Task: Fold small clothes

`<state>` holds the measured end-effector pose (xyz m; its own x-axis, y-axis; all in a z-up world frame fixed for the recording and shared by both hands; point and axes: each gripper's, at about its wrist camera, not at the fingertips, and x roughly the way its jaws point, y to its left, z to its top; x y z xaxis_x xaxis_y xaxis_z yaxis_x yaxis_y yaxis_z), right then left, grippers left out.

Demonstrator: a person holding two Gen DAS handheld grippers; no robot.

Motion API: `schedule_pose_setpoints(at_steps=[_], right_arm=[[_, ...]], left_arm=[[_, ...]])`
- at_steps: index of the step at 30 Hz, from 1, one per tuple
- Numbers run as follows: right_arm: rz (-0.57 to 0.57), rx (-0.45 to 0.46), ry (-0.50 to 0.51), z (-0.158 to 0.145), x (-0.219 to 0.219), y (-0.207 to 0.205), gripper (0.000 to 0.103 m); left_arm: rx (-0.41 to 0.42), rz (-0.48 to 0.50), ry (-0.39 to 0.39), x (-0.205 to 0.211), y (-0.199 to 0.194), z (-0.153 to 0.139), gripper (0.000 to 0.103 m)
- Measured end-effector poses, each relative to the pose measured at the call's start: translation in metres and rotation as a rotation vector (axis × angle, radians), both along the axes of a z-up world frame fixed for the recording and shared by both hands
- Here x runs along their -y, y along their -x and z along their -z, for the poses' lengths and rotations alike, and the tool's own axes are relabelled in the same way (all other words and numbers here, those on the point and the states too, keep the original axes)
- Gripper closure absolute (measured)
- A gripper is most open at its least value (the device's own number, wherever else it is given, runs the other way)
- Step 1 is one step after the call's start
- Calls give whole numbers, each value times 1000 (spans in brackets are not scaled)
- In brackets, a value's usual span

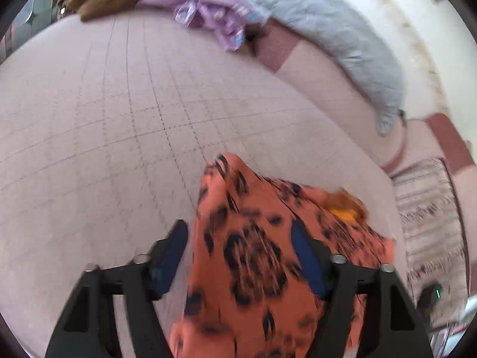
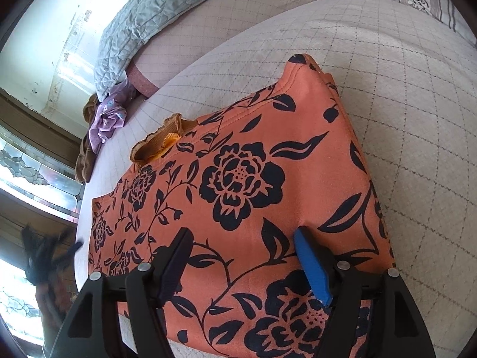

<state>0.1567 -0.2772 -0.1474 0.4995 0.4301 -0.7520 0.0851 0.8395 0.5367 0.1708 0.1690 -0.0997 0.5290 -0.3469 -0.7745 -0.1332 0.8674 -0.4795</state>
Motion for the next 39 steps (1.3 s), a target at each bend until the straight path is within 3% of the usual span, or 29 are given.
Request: schedule_pose_setpoints(at_steps=[1, 2, 3, 5, 7, 9, 11, 13, 19, 23, 26, 29, 31, 33, 39], right_arm=[[0, -1, -2, 0, 0, 0, 29], [-1, -4, -5, 0, 1, -1, 29], [-1, -8, -7, 0, 1, -1, 29], [-6, -14, -7, 0, 1, -3, 29], [-6, -16, -3, -1, 0, -3, 29], [-3, -8, 0, 0, 0, -1, 29], [-5, -9, 17, -2, -3, -2, 29], [-2, -17, 54, -8, -7, -1, 29], [-74, 72, 66, -43, -35, 13, 29], [-28, -50, 14, -9, -28, 14, 30], [22, 3, 9, -27, -24, 29, 29], [-14, 71, 18, -43, -31, 40, 22], [-18, 35, 6, -30, -30, 40, 19], [29, -74, 28, -6, -23, 38, 20], [-11, 74, -30, -31, -32, 61, 17]], left_arm=[[-37, 16, -54, 3, -16, 12, 81], [-75, 3, -101, 3, -23, 20, 95], [-109, -29, -113, -1, -31, 31, 94], [-94, -68, -91, -6, -28, 27, 92], [-24, -60, -185, 4, -14, 5, 89], [0, -29, -267, 17, -3, -7, 79], [25, -16, -315, 28, 13, -20, 55], [67, -18, -379, 38, 35, -36, 38], [127, 42, -437, 62, 76, -58, 37], [140, 69, -448, 73, 95, -66, 37], [156, 66, -459, 74, 105, -71, 37], [155, 59, -455, 75, 117, -78, 37], [157, 55, -455, 77, 121, -81, 37], [162, 61, -462, 78, 126, -83, 37], [163, 55, -471, 79, 136, -82, 37]])
